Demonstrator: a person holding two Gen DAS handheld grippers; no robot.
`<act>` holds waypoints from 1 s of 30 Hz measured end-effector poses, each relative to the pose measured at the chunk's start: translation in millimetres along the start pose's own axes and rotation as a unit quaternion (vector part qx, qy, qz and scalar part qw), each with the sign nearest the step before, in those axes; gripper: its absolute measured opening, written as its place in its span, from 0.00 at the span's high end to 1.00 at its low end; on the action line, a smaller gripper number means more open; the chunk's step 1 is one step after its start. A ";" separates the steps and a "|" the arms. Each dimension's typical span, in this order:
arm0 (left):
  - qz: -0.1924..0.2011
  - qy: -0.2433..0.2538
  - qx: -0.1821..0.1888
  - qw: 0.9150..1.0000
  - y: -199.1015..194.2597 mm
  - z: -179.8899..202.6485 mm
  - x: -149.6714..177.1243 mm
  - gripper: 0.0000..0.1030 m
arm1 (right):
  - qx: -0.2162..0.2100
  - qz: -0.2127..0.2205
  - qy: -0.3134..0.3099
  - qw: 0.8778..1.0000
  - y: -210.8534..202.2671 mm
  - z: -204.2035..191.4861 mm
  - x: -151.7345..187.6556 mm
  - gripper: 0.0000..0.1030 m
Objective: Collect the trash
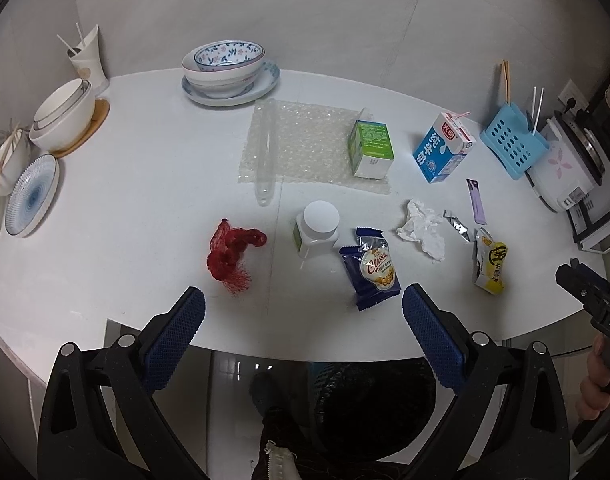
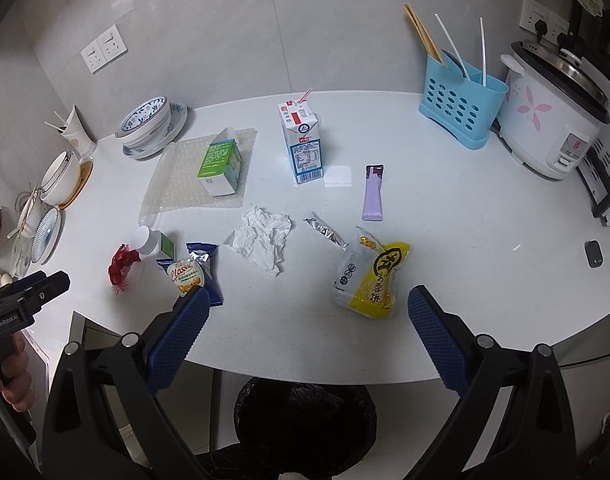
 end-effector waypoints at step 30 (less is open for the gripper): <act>-0.099 0.010 -0.024 0.995 139.7 -98.3 -48.3 0.09 | -0.034 -0.114 -0.065 0.991 162.8 -144.0 -27.8 0.07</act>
Point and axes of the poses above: each gripper's, at about its wrist camera, not at the fingertips, and y roughly the way its jaws point, z to its right, x to its underside, the point moved 2 cm from there along y, roughly the way its jaws point, and after that the axes turned 15 degrees about -y, right-handed, at the moved point
